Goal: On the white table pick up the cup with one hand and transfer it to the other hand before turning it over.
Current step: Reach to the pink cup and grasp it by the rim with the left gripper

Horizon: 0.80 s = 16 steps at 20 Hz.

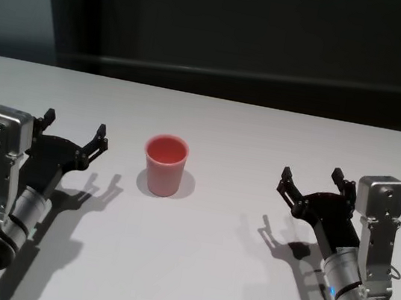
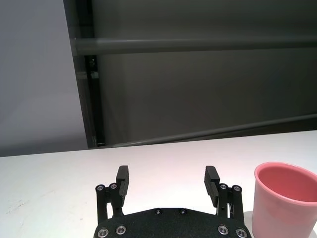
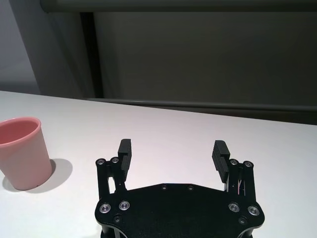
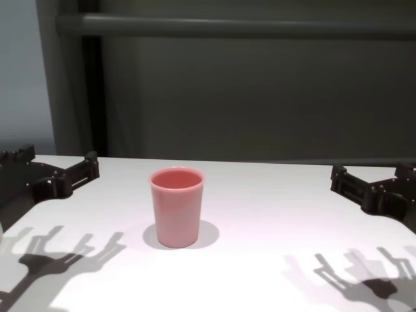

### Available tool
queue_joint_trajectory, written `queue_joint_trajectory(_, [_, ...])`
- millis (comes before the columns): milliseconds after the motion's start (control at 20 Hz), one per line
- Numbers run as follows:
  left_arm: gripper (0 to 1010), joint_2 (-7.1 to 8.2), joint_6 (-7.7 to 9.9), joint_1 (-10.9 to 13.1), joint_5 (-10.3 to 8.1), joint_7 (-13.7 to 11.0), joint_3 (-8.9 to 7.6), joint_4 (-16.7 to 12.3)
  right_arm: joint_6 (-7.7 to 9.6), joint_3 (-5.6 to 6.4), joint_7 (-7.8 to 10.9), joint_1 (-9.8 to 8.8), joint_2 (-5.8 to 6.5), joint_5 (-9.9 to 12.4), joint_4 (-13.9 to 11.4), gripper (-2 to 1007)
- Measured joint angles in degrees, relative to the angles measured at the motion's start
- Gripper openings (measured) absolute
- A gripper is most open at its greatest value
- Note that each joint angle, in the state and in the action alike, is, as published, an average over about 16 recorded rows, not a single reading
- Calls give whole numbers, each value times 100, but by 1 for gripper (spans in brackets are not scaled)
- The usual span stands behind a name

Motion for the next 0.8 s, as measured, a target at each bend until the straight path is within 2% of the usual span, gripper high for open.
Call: queue_joint_trajectory(800, [1003,0,0,0,0,0,0,0,0,0,0,0,0,0,0,1004])
